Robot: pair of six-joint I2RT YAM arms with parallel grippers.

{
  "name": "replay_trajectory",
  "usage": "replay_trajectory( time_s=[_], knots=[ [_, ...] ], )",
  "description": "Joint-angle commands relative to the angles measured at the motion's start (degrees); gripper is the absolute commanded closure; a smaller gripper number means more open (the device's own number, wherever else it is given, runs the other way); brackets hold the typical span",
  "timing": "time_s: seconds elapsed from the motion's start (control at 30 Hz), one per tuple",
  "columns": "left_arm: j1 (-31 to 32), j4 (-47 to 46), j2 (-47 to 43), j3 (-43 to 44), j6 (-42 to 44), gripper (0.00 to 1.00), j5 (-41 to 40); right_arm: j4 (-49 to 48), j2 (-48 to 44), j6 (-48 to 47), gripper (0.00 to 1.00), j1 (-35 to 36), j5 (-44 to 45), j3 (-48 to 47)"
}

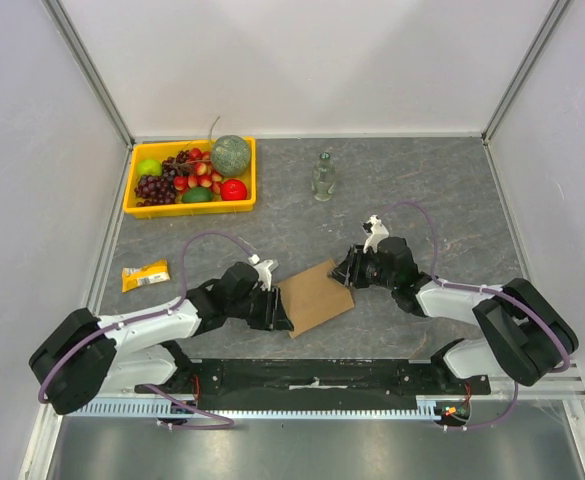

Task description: Fold the paper box

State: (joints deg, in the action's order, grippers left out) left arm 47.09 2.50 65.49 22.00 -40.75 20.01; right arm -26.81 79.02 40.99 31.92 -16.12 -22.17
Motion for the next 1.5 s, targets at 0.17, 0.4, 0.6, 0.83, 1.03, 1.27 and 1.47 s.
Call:
replay_trajectory(
  time_s=[0.17, 0.4, 0.6, 0.83, 1.03, 1.27, 1.47],
  knots=[
    [-3.32, -11.38, -1.60, -2.04, -4.95, 0.61, 7.15, 0.44, -1.15, -0.12, 0.54, 0.25, 0.30, 1.61],
    [-5.17, -17.69, -1.86, -5.12, -8.37, 0.66, 9.17, -0.26, -1.50, 0.14, 0.54, 0.25, 0.30, 2.48],
    [-5.96, -24.64, -0.55, -7.05, -11.27, 0.67, 11.28, -0.79, -1.42, 0.32, 0.55, 0.16, 0.39, 2.92],
    [-6.66, -28.51, -0.01, -7.85, -12.95, 0.68, 13.21, -0.79, -1.42, 0.40, 0.55, 0.16, 0.47, 3.01],
    [-7.54, -32.38, -0.28, -9.43, -15.23, 0.70, 14.62, -1.14, -1.24, 0.49, 0.55, 0.25, 0.56, 3.19],
    [-8.51, -37.74, 0.77, -10.75, -17.43, 0.72, 16.46, -1.49, -0.71, 0.58, 0.55, 0.25, 0.47, 3.19],
    [-9.12, -39.94, 1.83, -11.01, -18.05, 0.73, 17.96, -1.41, -0.63, 0.41, 0.55, 0.25, 0.39, 3.10]
  ],
)
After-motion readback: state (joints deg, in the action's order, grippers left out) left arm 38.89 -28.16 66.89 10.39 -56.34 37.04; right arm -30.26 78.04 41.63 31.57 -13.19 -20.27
